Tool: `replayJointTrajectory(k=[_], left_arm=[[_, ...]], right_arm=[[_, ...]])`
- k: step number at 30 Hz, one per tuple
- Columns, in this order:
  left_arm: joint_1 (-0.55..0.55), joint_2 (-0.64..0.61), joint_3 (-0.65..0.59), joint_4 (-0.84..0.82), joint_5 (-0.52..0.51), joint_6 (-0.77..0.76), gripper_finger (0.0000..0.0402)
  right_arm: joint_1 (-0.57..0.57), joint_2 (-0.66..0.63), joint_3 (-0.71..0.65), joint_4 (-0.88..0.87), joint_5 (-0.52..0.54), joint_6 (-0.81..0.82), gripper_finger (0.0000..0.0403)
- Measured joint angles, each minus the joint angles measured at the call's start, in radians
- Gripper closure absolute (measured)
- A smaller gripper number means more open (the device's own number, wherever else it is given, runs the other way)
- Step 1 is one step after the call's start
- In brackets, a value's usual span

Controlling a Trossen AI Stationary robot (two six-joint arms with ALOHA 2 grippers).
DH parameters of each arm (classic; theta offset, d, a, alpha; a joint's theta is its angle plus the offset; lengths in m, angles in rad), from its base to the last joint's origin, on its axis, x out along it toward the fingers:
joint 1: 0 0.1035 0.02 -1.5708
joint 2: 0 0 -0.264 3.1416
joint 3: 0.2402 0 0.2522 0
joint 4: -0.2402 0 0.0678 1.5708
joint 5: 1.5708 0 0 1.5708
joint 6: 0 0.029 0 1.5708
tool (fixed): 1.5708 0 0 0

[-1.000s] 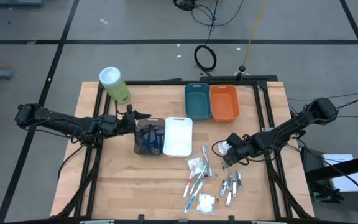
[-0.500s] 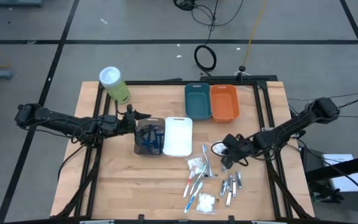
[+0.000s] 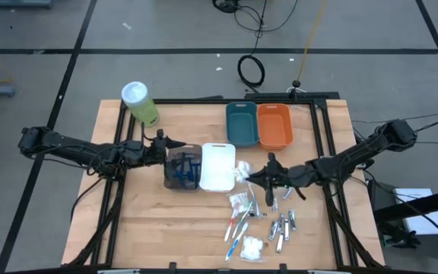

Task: Pick & Place Travel size toiletries
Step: Put the cotton pack into the white bin

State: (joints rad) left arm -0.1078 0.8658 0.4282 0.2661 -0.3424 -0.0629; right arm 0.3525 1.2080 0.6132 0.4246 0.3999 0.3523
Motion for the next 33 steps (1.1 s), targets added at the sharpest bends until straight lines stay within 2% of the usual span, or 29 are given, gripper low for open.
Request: replayJointTrajectory(k=[7,13,21,27,33], left_arm=[[0.0,0.0,0.0,0.0,0.0,-0.02,0.0142],[0.0,0.0,0.0,0.0,0.001,-0.021,0.0142],[0.0,0.0,0.0,0.006,0.004,-0.022,0.0142],[-0.005,0.068,-0.001,0.117,0.172,0.005,0.0142],[-0.003,0.154,-0.001,0.229,0.186,0.039,0.0142]], right_arm=[[-0.128,0.122,0.001,0.153,-0.179,0.009,0.0399],[-0.181,0.218,0.06,0.155,-0.271,0.001,0.0399],[-0.214,0.272,0.106,0.154,-0.302,-0.025,0.0399],[-0.223,0.295,0.124,0.161,-0.321,-0.027,0.0399],[-0.231,0.339,0.129,0.174,-0.317,-0.025,0.0383]])
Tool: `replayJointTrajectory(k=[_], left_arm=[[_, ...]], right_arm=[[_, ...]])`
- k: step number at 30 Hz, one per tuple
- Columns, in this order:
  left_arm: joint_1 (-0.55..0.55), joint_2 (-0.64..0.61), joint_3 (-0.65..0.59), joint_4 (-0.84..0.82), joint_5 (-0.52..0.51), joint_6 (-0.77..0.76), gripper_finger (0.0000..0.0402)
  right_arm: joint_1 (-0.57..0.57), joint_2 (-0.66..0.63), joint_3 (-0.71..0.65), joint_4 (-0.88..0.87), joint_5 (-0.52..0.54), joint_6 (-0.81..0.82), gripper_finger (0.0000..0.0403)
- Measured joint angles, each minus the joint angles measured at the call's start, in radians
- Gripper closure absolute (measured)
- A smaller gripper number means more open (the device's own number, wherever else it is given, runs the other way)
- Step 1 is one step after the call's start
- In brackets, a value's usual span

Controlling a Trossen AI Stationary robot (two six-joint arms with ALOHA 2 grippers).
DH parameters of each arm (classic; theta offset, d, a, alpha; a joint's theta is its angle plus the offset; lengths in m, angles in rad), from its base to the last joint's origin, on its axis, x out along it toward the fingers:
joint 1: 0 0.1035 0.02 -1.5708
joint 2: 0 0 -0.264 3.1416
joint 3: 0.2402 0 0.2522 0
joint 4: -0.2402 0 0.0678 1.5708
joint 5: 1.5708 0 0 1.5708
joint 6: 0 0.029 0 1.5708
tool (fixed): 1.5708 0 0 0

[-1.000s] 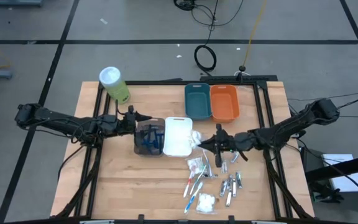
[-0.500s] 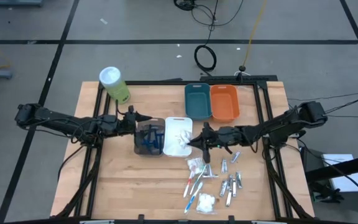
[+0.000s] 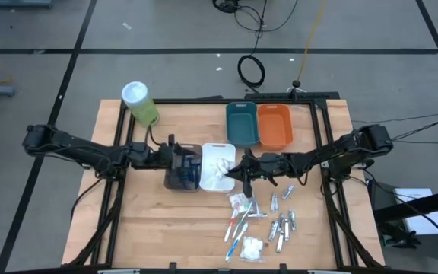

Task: Pick & Place Travel size toiletries
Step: Put the cotton pack into the white bin

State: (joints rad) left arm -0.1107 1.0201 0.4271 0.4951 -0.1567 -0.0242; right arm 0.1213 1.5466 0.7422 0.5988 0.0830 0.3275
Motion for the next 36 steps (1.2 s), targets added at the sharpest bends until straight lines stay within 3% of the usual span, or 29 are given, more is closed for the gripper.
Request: replayJointTrajectory(k=[15,23,27,29,33,36], left_arm=[[0.011,0.068,0.0,0.033,-0.001,-0.011,0.0142],[0.011,0.068,0.0,0.031,-0.001,-0.006,0.0142],[0.011,0.068,0.0,0.031,-0.001,0.002,0.0142],[0.011,0.068,0.0,0.03,-0.001,0.013,0.0142],[0.012,0.068,0.0,0.031,-0.001,0.03,0.0142],[0.013,0.068,0.0,0.031,-0.002,0.03,0.0142]], right_arm=[[-0.001,0.007,0.0,0.04,0.051,0.0,0.0188],[0.016,0.007,0.0,0.041,0.01,-0.007,0.0159],[0.099,-0.001,0.002,0.023,-0.006,-0.034,0.0164],[0.159,-0.002,0.045,-0.092,0.041,-0.032,0.0169],[0.274,0.018,0.195,-0.499,0.225,0.042,0.0174],[0.31,0.08,0.28,-0.721,0.265,0.14,0.0173]])
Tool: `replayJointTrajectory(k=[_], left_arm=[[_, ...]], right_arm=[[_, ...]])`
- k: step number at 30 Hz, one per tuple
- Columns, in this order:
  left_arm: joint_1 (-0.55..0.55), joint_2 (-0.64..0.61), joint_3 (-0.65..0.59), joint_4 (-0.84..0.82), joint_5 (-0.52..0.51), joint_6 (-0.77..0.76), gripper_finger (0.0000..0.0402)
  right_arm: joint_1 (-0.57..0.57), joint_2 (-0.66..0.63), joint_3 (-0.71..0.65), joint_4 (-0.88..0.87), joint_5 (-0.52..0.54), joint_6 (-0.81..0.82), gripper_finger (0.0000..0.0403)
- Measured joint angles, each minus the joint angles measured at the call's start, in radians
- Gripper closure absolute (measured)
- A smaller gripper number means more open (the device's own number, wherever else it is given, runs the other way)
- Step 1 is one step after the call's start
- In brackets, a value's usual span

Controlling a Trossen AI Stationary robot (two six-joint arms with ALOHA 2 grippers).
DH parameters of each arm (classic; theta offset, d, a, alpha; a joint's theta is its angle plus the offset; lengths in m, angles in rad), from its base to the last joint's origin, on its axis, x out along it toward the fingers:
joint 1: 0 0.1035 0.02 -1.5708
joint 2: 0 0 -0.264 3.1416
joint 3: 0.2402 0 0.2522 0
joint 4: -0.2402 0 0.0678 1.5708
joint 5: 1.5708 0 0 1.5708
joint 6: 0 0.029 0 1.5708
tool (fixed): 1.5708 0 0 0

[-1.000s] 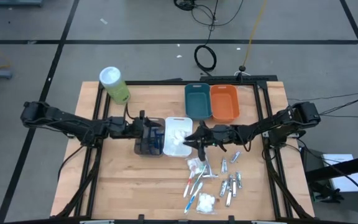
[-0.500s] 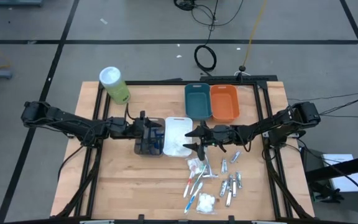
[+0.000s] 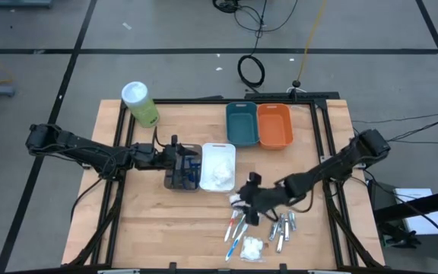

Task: Pick & Place Travel size toiletries
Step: Put the cotton pack into the white bin

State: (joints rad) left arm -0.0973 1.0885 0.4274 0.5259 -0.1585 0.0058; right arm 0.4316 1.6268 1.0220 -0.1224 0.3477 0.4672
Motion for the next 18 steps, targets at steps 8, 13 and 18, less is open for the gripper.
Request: replayJointTrajectory(k=[8,13,18], left_arm=[[0.001,0.0,0.0,-0.001,0.0,-0.029,0.0142],[0.001,0.0,0.0,-0.007,0.0,-0.041,0.0142],[0.001,0.0,0.0,-0.007,0.0,-0.041,0.0142]], right_arm=[[0.009,0.118,0.009,-0.133,-0.14,0.114,0.0176],[-0.006,0.14,0.01,-0.095,-0.14,0.1,0.0176],[-0.038,0.141,0.008,-0.081,-0.142,0.097,0.0177]])
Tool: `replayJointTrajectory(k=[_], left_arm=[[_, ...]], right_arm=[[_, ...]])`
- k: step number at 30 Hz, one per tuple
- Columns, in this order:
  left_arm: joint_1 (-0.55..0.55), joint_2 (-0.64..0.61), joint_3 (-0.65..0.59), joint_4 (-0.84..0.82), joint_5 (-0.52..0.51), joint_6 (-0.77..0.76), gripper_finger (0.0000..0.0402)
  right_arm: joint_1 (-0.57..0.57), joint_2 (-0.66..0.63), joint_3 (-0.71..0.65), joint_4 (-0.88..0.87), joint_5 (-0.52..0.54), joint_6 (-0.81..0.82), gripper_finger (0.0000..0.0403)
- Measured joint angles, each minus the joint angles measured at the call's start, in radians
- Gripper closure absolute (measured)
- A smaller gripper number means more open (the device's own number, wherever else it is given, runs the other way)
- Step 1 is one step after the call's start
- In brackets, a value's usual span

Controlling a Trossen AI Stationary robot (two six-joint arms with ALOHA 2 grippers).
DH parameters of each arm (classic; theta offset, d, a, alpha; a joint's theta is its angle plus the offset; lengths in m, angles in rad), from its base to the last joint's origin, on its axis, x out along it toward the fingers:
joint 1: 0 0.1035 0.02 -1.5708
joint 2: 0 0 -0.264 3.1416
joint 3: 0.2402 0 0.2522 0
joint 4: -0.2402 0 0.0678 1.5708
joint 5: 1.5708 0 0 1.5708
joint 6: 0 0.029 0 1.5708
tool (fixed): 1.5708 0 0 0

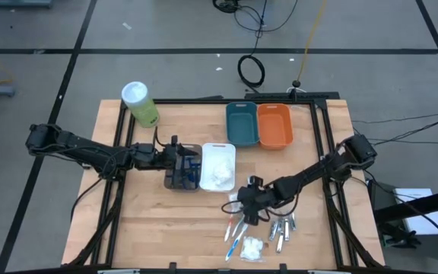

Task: Pick & Place Travel size toiletries
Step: Put the cotton pack into the white bin

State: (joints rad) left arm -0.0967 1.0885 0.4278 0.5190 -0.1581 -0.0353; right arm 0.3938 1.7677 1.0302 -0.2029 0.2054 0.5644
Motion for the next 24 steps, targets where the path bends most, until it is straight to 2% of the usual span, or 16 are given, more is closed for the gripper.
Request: replayJointTrajectory(k=[4,9,24], left_arm=[[0.0,0.0,0.0,0.0,0.0,0.0,0.0142],[0.0,0.0,0.0,0.0,0.0,0.0,0.0142],[0.0,0.0,0.0,-0.023,0.0,0.001,0.0142]], right_arm=[[-0.022,-0.004,-0.001,-0.002,-0.009,-0.008,0.0183],[-0.053,0.004,-0.013,0.004,-0.078,0.009,0.0212],[-0.054,-0.024,-0.014,-0.002,-0.084,-0.001,0.0378]])
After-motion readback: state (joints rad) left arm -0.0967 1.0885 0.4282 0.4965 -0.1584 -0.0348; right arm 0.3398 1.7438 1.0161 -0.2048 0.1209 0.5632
